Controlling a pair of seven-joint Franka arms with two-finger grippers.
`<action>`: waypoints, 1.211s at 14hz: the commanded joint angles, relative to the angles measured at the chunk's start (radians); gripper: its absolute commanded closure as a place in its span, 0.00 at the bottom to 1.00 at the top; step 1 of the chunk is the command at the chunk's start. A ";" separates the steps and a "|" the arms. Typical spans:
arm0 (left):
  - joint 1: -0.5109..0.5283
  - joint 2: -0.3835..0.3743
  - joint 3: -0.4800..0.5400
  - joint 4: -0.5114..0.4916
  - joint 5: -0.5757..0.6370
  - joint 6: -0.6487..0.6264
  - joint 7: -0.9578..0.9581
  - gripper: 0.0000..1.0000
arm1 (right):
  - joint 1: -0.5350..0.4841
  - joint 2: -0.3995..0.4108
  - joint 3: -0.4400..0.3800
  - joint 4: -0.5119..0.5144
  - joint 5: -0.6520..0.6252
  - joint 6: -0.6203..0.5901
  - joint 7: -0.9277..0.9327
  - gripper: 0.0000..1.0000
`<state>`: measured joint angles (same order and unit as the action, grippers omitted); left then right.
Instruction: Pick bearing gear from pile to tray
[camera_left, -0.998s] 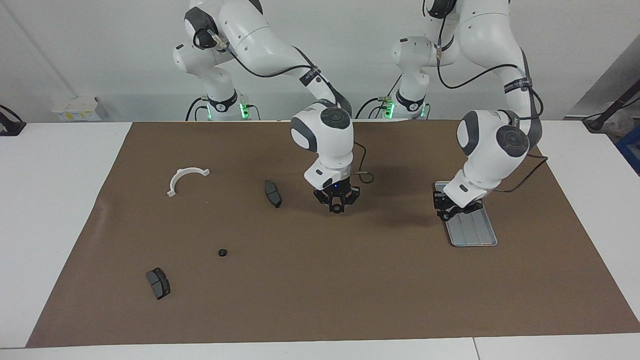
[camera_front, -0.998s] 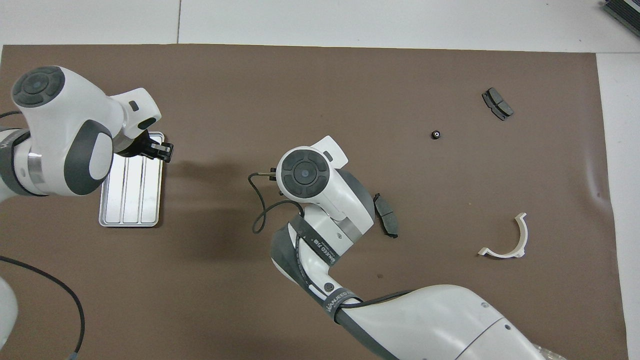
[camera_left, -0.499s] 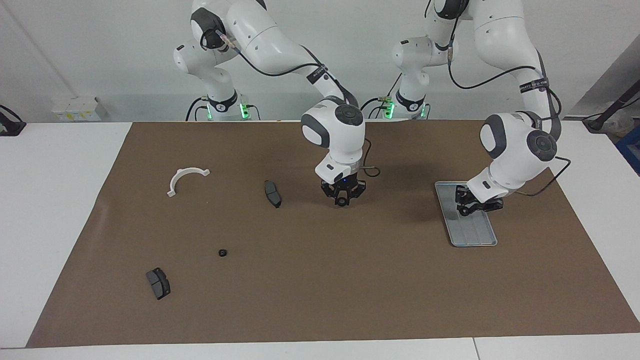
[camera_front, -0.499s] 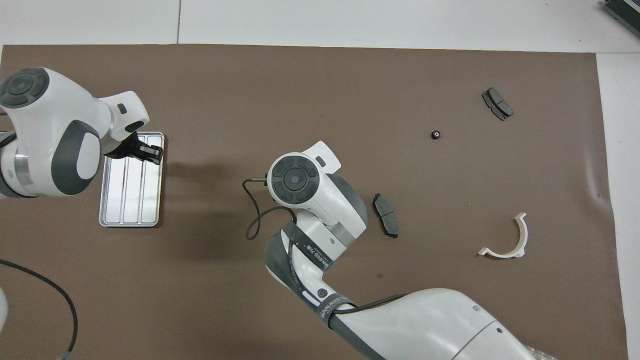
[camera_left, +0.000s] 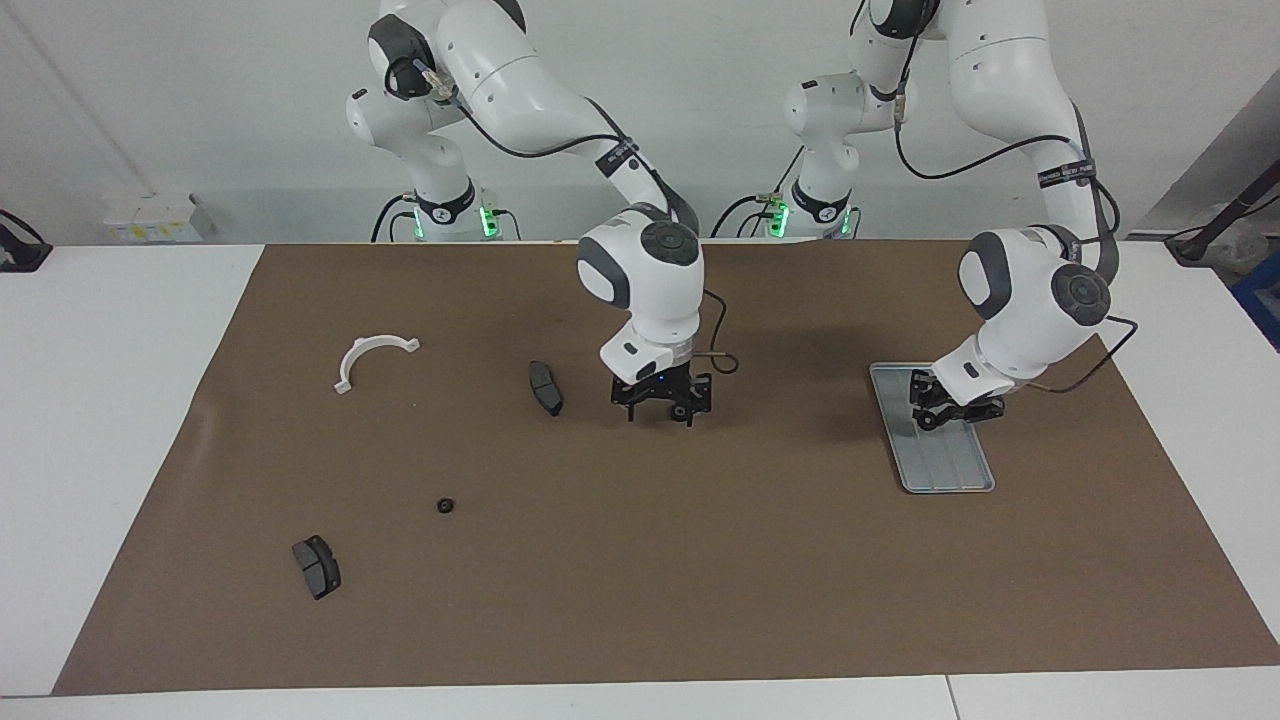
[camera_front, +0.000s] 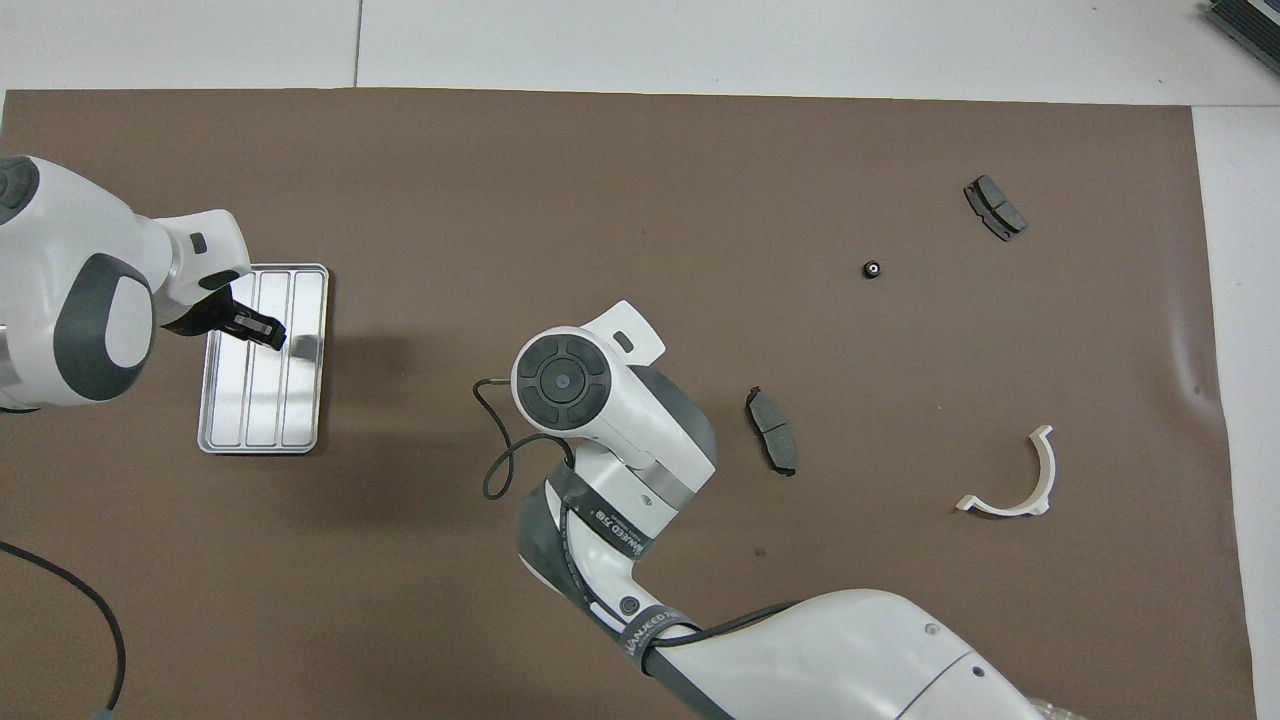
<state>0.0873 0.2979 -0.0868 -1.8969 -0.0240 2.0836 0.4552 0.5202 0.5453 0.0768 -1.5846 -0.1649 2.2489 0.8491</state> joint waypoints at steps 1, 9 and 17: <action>0.011 -0.029 -0.007 -0.028 0.007 0.012 0.016 0.53 | -0.101 -0.042 0.017 -0.018 -0.013 0.009 -0.083 0.00; -0.058 -0.031 -0.010 -0.005 0.007 0.016 -0.083 0.47 | -0.345 -0.038 0.018 -0.032 -0.001 0.012 -0.396 0.00; -0.283 -0.031 -0.014 -0.005 0.006 0.079 -0.590 0.47 | -0.433 0.001 0.020 -0.081 0.030 0.029 -0.436 0.10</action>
<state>-0.1428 0.2848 -0.1126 -1.8879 -0.0240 2.1314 -0.0208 0.1090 0.5576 0.0796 -1.6347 -0.1582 2.2564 0.4361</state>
